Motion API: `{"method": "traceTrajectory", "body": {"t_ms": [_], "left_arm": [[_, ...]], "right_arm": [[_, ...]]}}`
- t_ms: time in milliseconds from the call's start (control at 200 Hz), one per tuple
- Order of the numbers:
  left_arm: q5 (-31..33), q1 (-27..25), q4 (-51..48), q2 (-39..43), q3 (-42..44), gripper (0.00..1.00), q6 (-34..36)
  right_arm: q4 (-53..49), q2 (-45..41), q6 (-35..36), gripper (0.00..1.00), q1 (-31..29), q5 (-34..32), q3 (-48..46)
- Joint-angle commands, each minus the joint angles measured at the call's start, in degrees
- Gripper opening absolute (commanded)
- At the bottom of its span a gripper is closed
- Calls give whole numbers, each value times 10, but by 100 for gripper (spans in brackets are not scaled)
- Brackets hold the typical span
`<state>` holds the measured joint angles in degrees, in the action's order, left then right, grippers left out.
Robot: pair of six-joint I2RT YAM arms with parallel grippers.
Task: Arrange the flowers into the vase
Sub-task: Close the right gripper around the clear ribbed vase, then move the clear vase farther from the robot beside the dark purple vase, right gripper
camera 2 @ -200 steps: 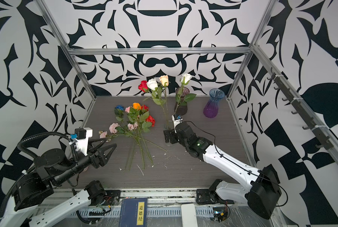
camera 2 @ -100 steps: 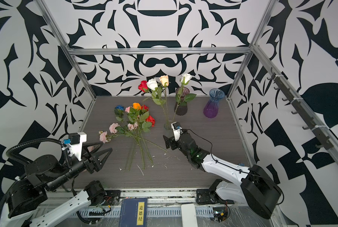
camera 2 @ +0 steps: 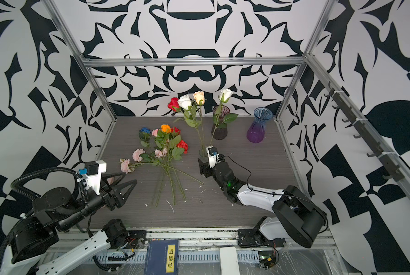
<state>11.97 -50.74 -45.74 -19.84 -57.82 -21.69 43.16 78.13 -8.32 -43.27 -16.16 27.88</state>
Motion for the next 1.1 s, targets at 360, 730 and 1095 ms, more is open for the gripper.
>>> {"method": "traceTrajectory", "body": {"t_ms": [360,730,1095], "left_arm": [[3,1,-49,20,0,77,-12],[-4,1,-76,44,8,75,-33],[-34,1,-92,75,34,71,-32]], "right_arm": [[68,26,22,62,-2,-6,30],[86,86,76,60,-2,-10,97],[125,247,90,61,32,11,246]]}}
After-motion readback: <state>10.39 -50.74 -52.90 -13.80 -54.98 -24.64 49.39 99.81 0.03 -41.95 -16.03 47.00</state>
